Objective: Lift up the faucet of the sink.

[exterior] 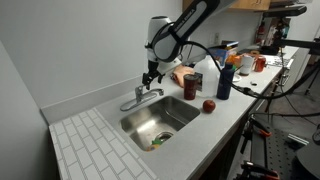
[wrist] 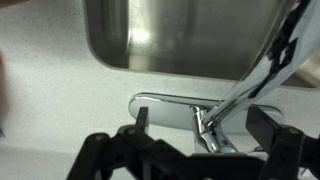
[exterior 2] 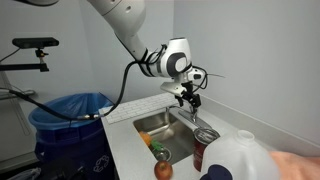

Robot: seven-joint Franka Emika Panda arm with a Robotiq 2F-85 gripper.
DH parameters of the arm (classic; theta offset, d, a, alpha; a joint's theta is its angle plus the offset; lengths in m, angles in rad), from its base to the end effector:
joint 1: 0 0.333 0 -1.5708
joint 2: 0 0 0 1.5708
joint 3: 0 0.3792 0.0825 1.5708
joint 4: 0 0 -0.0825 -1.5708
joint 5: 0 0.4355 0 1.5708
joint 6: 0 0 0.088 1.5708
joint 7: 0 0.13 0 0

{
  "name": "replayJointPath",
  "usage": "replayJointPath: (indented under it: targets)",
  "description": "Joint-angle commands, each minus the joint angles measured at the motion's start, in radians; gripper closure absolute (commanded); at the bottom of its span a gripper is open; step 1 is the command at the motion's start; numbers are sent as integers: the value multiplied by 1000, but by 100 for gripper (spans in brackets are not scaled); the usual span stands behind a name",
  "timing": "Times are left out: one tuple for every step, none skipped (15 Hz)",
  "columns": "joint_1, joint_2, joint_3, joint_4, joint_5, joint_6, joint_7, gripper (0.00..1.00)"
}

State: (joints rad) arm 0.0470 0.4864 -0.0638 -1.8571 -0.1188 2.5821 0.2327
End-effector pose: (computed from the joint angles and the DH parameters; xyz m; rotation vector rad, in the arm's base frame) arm 0.7358 -0.0079 0.2798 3.0330 -0.2208 0.3790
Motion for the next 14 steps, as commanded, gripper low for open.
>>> replayJointPath:
  targets:
    - [27,34,-14,48,0,61,25,0]
    - [30,34,-16,49,0,82,26,0]
    - [33,34,-17,50,-1,103,26,0]
    - [36,34,-20,51,-3,130,27,0]
    - [41,36,-23,52,-4,157,29,0]
    - [43,36,-25,54,-4,180,28,0]
    - [47,38,-28,54,-4,205,31,0]
    - [53,39,-33,55,-5,229,35,0]
    - [58,41,-39,55,-6,252,35,0]
    - [64,43,-47,57,-8,274,38,0]
    - [69,45,-53,58,-6,292,40,0]
    - [77,47,-63,60,-7,305,44,0]
    - [81,48,-69,61,-3,314,44,0]
    - [86,49,-74,61,-2,323,44,0]
